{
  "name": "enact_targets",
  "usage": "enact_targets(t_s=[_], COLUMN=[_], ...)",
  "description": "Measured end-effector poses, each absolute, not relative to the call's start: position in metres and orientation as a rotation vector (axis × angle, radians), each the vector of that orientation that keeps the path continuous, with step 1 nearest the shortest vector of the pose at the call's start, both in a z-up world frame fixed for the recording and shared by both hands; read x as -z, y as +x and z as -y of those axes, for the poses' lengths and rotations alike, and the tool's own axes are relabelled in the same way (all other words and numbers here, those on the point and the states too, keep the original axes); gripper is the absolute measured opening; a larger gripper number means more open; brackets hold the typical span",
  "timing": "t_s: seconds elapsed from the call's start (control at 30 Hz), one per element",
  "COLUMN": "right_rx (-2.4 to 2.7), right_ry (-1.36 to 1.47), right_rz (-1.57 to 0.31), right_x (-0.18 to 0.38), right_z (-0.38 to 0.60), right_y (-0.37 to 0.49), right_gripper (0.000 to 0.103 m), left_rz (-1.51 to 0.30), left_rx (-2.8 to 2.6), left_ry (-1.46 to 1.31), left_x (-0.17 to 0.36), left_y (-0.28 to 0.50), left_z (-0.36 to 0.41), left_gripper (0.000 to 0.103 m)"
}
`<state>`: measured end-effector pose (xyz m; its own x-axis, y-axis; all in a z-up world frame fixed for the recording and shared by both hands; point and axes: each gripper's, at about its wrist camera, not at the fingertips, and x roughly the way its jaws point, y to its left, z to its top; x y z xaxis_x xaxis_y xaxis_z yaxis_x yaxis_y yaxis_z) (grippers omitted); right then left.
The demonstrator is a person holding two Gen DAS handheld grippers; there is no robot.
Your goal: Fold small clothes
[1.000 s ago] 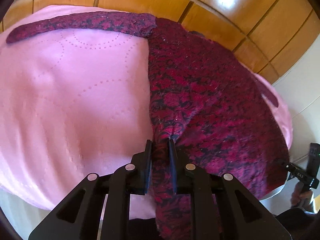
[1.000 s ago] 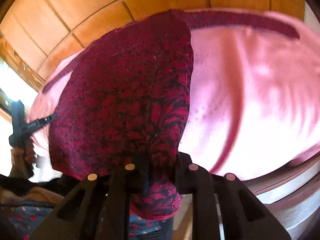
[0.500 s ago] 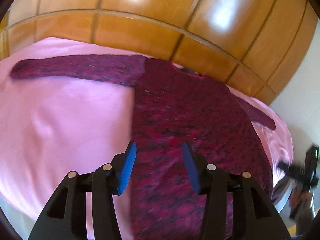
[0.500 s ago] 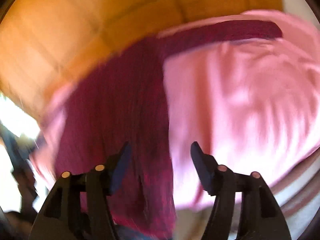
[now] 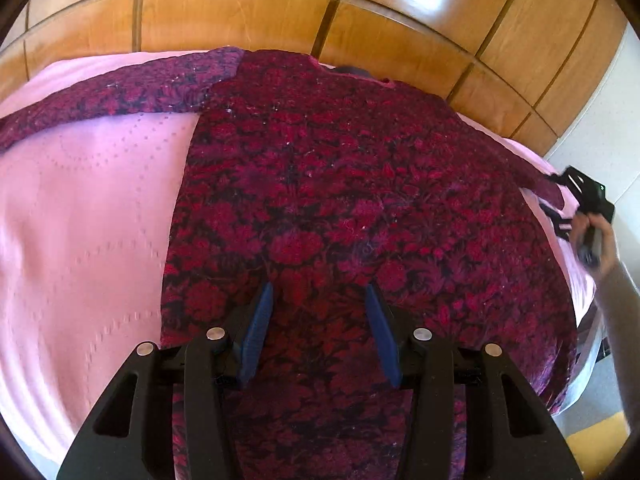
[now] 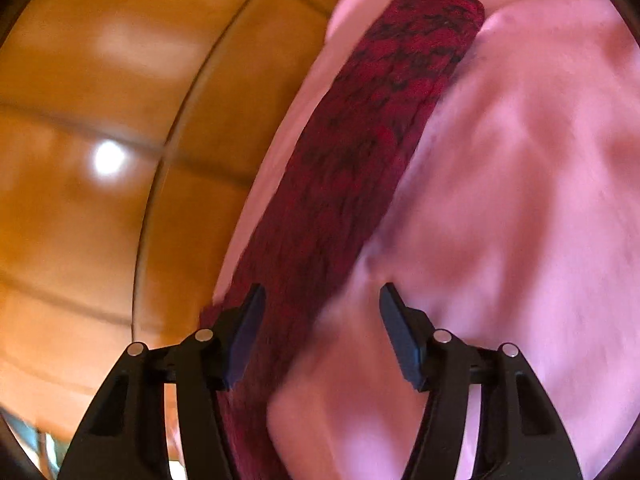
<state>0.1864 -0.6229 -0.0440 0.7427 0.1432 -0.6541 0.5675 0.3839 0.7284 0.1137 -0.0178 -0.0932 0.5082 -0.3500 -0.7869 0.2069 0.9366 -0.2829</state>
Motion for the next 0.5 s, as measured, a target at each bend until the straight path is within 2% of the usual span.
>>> enact_targets(t_s=[0.1,0.17,0.23,0.37,0.43,0.5], right_rx=[0.37,0.393,0.424,0.522,0.553,0.541], right_ry=[1.169,1.151,1.088,0.83,0.905,0.834], right_rz=[-0.706,-0.718,-0.76,-0.787,-0.818,-0.821], right_x=[0.047,0.049,0.05,0.032,0.055,0.053], right_z=[0.638,0.641,0.643,0.646,0.657,0.65], right_y=[0.203,0.213,0.227,0.223,0.218,0.219], right_gripper=[0.057,0.05,0.014,0.011,0.01,0.011], left_rz=[-0.993,-0.996,-0.997,-1.008,-1.012,-1.015], left_rx=[0.334,0.334,0.336,0.339,0.339,0.338], left_ry=[-0.167,-0.167,-0.169,-0.201,-0.217,-0.21], left_x=[0.095,0.097,0.097,0.099,0.101,0.1], left_y=[0.118,0.119,0.119,0.121,0.122,0.122], left_z=[0.018,0.02,0.019,0.015,0.014,0.014], left_gripper=[0.047,0.047,0.047,0.047,0.047,0.047])
